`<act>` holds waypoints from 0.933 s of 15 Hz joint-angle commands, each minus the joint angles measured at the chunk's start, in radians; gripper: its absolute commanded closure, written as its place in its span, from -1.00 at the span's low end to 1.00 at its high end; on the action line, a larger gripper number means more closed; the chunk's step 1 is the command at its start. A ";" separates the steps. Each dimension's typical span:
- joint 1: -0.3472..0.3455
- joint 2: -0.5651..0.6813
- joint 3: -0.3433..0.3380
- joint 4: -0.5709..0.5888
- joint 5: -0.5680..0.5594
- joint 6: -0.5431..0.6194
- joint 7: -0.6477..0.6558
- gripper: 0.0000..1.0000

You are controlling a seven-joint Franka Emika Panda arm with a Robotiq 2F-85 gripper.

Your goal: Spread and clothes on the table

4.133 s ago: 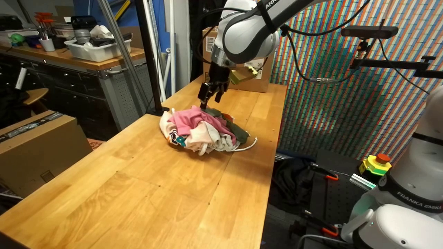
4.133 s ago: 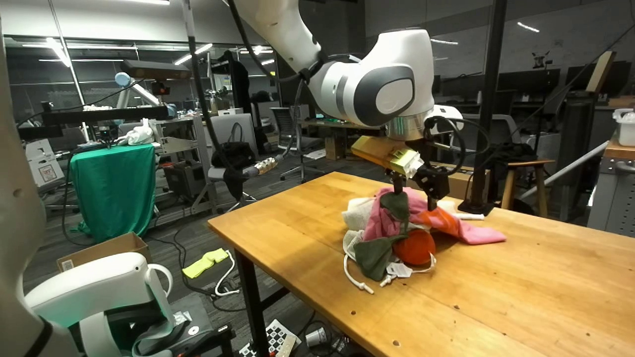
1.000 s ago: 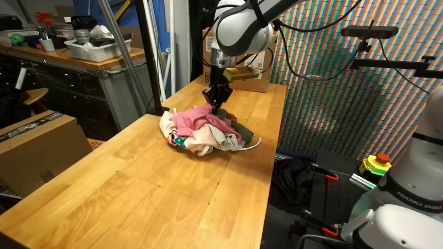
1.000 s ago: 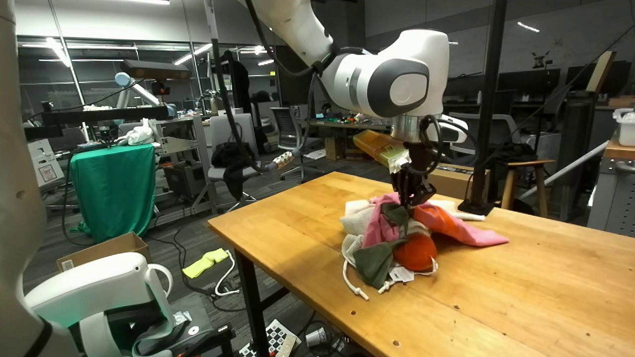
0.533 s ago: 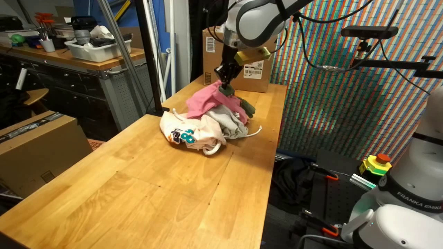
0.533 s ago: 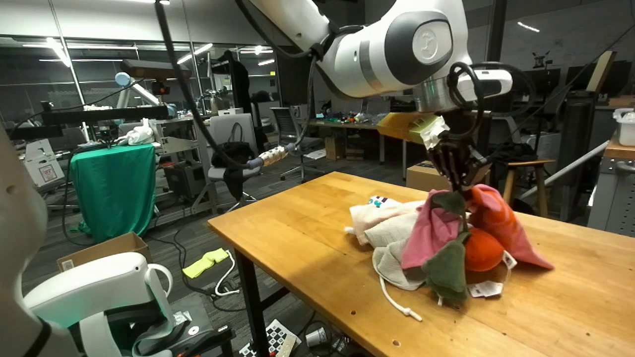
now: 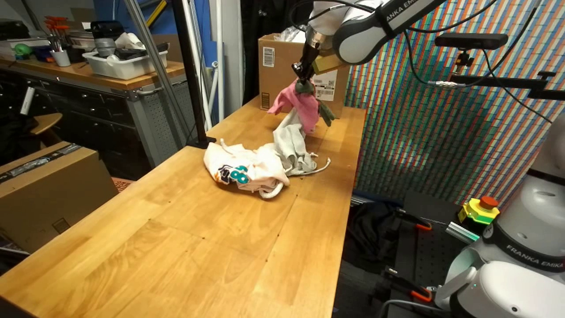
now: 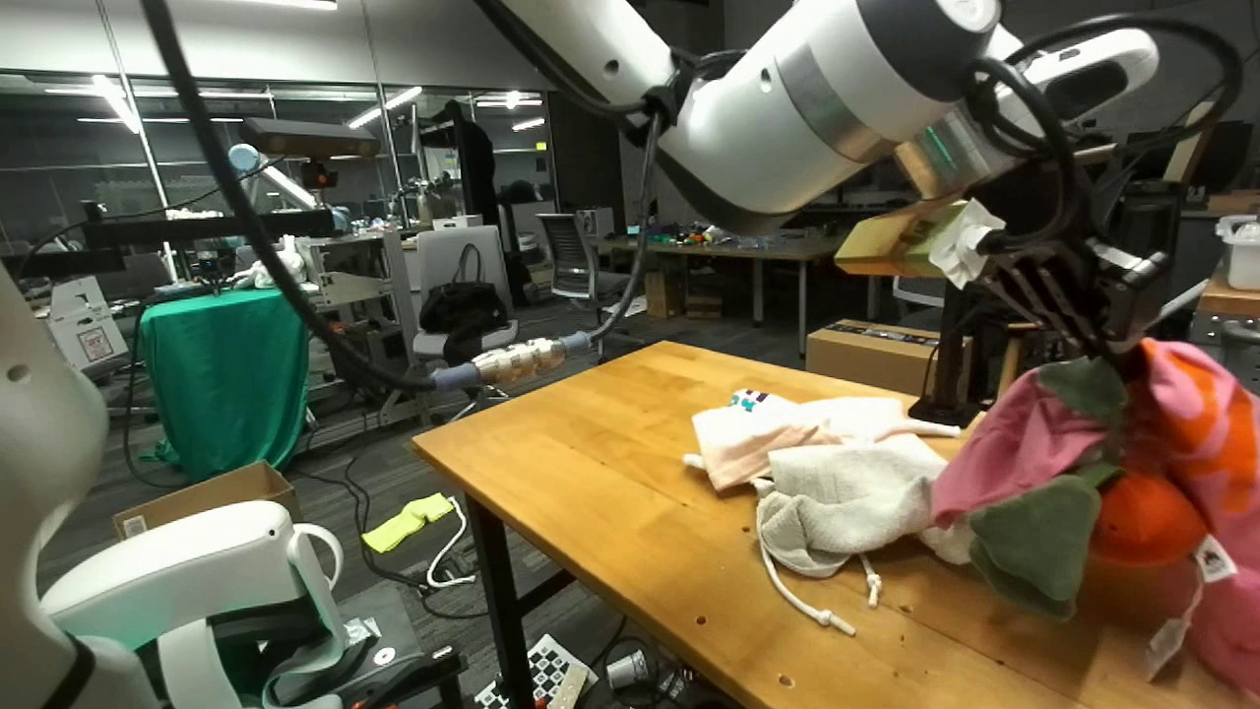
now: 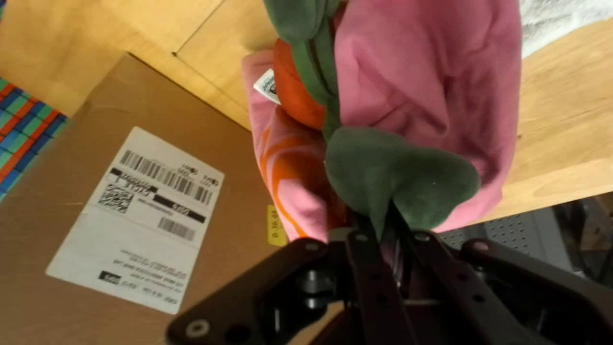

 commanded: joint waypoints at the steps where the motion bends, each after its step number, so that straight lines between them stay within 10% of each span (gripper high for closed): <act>1: -0.018 0.033 -0.057 0.052 -0.247 0.033 0.265 0.83; 10: -0.056 0.174 -0.099 0.152 -0.576 -0.115 0.693 0.82; 11: -0.060 0.189 -0.093 0.160 -0.574 -0.139 0.699 0.30; 14: -0.057 0.224 -0.082 0.182 -0.574 -0.196 0.718 0.01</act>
